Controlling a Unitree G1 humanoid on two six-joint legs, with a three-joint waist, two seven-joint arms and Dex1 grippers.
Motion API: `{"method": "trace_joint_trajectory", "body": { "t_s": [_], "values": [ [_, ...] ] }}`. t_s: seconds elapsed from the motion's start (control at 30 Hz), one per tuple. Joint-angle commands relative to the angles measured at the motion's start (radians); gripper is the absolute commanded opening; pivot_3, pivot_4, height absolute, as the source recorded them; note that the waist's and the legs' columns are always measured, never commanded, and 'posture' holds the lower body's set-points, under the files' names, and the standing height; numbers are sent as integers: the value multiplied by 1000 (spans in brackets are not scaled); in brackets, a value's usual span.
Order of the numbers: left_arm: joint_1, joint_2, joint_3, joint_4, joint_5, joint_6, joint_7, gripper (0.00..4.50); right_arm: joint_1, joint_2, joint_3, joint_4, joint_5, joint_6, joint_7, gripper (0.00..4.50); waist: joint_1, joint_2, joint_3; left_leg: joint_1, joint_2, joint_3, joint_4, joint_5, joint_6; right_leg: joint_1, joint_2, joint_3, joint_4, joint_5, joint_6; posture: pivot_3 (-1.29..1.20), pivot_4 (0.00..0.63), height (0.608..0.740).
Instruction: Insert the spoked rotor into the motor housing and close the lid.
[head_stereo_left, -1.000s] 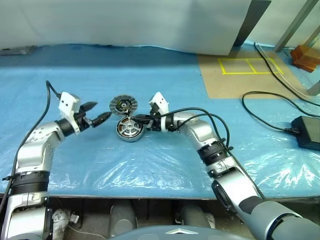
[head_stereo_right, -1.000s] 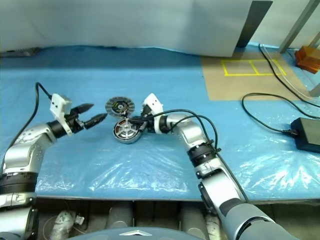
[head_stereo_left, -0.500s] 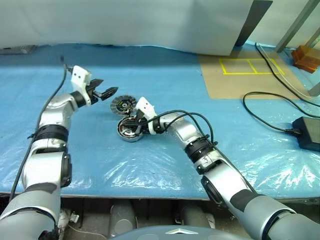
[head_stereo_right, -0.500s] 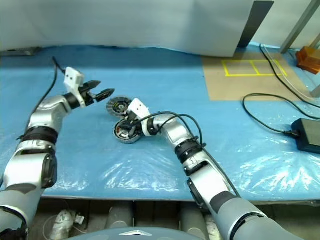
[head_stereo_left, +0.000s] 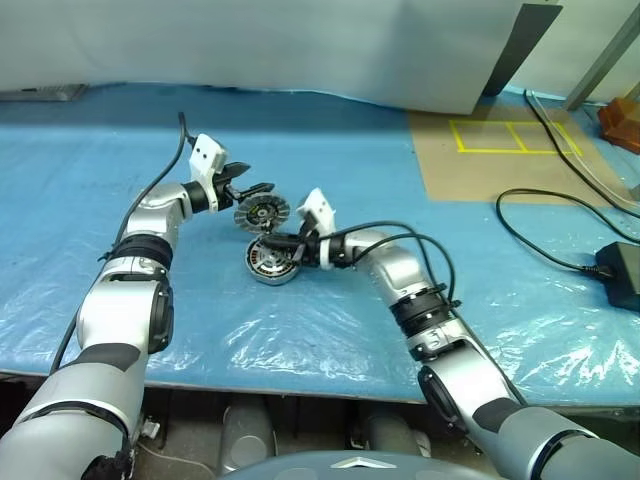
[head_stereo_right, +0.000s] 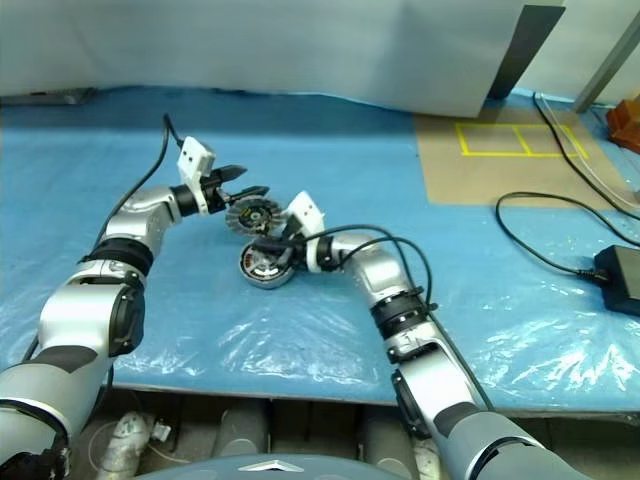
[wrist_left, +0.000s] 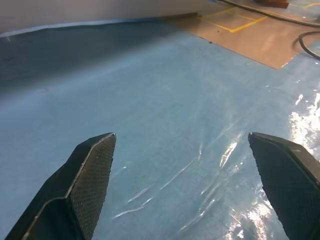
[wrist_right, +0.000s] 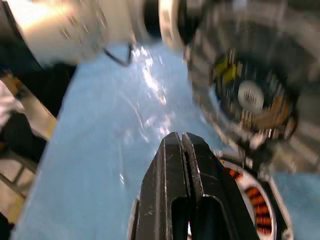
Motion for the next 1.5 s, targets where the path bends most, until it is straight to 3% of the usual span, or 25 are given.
{"method": "trace_joint_trajectory", "body": {
  "t_s": [0.03,0.3,0.63,1.03,1.23,1.47,1.5],
  "values": [
    [-2,-10,-14,-64,-4,-17,-68,4460,12,-78,-34,-169,113,162,61,0,2,0,0,0,0,-1,0,0,0,0,0,-1,0,0,0,0,150,740],
    [72,-38,-51,-203,-8,11,-154,4460,90,-210,-78,-242,138,224,20,0,2,0,0,-1,0,-2,0,0,0,0,0,-2,-1,0,0,0,150,740],
    [227,19,-137,-429,-2,69,-276,4460,90,-228,-99,-299,151,222,-50,0,-3,0,0,-1,0,-2,-1,0,0,0,0,-2,-1,0,0,0,150,740],
    [342,-11,-129,-572,-43,120,-155,4460,102,-230,-64,-280,120,179,-86,0,-5,0,0,-1,-1,-2,-1,0,0,0,-1,-3,-1,0,0,0,150,740],
    [476,-59,-92,-969,-216,339,-79,4460,129,-235,-11,-304,102,164,-72,0,-5,1,0,-2,0,-2,-2,0,0,0,-2,-4,-3,0,0,0,150,740],
    [590,36,25,-1267,-358,508,37,4460,84,-231,-12,-302,128,169,-26,0,-23,3,2,0,1,-2,-2,0,0,0,0,-3,-2,0,0,0,150,740],
    [611,61,50,-1295,-371,524,49,4487,71,-222,-8,-287,110,138,-32,197,-26,3,2,0,1,-2,-2,0,0,0,0,-3,-2,0,0,0,150,740]
  ]
}}
